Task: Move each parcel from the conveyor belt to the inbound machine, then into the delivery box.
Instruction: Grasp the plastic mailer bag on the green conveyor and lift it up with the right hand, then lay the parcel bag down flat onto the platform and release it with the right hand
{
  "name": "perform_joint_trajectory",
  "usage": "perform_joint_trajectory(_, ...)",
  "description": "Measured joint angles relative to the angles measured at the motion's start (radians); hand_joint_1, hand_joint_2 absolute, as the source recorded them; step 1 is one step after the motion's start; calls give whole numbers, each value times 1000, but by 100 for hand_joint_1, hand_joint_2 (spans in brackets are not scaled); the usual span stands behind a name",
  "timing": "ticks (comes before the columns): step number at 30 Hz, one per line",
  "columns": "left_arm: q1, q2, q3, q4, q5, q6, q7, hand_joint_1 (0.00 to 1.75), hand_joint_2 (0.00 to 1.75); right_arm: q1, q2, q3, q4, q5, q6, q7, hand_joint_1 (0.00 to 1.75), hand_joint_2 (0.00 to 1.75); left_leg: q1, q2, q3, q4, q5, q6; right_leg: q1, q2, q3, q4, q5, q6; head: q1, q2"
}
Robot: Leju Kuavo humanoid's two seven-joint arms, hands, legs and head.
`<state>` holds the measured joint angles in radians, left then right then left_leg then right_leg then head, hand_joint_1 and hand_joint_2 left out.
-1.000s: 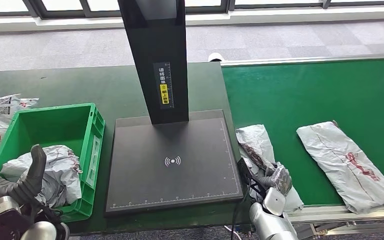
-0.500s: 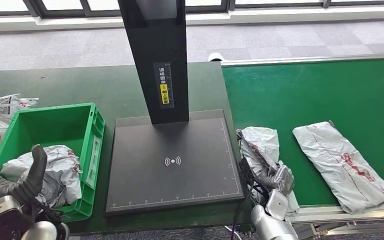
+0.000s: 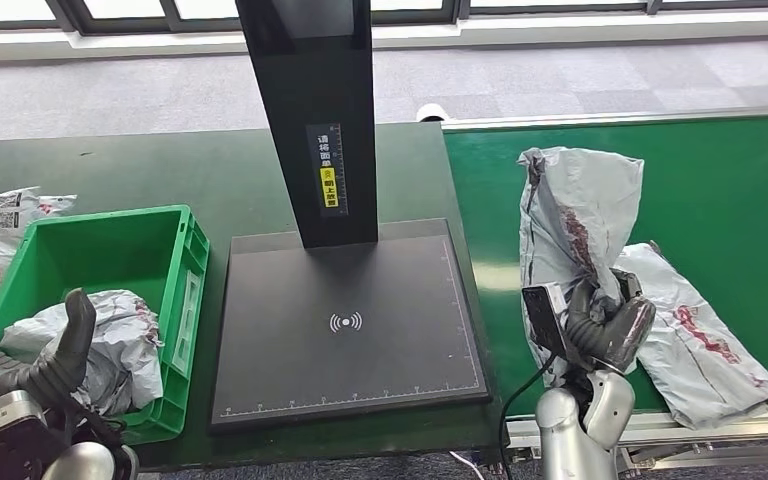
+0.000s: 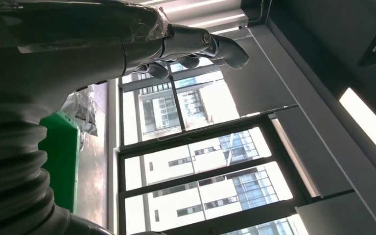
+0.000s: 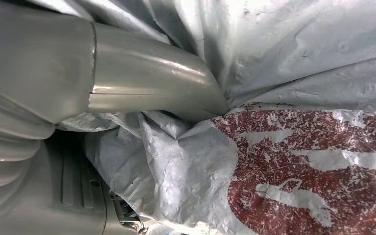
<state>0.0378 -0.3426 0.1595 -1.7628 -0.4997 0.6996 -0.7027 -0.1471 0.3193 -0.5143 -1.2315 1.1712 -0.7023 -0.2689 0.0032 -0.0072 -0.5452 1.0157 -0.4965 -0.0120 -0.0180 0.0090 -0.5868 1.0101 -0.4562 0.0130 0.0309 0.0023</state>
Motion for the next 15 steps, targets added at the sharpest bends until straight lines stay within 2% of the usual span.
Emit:
perform_joint_trajectory(6, 0, 0, 0, 0, -2, 0, 0, 0, 175, 10, 5, -10, -50, -55, 0, -50, 175, 175, 0, 0, 0, 0, 0, 0, 0, 0, 0, 0, 0, 0, 0, 0)
perform_joint_trajectory(10, -1, 0, 0, 7, -12, 0, 0, 0, 175, 37, 14, -13, -165, -161, 0, -138, 175, 175, 0, 0, -1, 0, 0, 0, 0, 0, 0, 0, 0, 0, 0, 0)
perform_joint_trajectory(12, -2, 0, -1, 9, -16, 0, 0, 0, 175, 50, 20, 31, -180, -168, 1, -159, 175, 175, 1, 1, -4, -1, 0, 0, 0, 1, 0, 0, 0, 0, 0, 0)
perform_joint_trajectory(15, -6, 0, -13, 16, -25, 0, 0, 0, 175, 42, 24, 171, -111, -116, 13, -162, 175, 175, 1, 4, -7, -1, -1, -2, 1, 5, 0, 0, -1, -1, 0, 0)
